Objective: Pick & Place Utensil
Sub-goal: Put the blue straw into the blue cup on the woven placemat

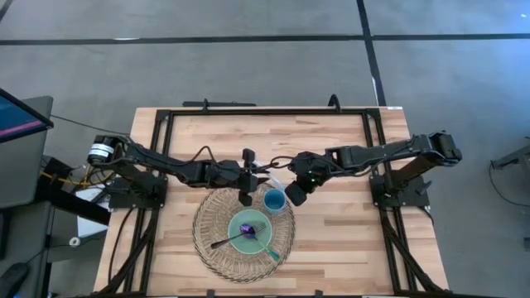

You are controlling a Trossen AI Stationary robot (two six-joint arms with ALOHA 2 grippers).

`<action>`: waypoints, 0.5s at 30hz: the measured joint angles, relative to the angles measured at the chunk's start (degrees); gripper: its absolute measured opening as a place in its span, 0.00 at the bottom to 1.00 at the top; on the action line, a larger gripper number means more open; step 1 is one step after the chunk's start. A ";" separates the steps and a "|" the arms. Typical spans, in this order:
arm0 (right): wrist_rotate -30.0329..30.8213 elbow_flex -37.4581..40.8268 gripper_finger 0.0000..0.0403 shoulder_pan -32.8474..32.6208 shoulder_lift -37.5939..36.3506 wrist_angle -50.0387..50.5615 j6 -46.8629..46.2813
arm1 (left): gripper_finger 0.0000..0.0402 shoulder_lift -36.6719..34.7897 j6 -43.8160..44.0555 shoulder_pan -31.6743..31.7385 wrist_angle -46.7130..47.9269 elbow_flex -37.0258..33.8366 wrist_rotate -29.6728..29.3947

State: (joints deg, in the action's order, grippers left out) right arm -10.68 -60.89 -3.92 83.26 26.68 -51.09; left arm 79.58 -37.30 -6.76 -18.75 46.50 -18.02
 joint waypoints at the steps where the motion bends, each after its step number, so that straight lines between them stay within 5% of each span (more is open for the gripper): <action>1: 0.00 -0.01 0.00 0.00 0.00 -0.01 0.00 | 0.25 -0.22 0.00 0.00 -0.14 0.00 0.00; 15: -3.06 -0.01 0.00 0.00 0.00 -0.59 -1.49 | 0.21 -0.36 0.00 0.00 -0.70 0.00 0.50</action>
State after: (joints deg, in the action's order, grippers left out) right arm -13.74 -60.90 -3.92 83.26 26.09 -52.58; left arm 79.22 -37.30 -6.76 -19.44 46.50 -17.52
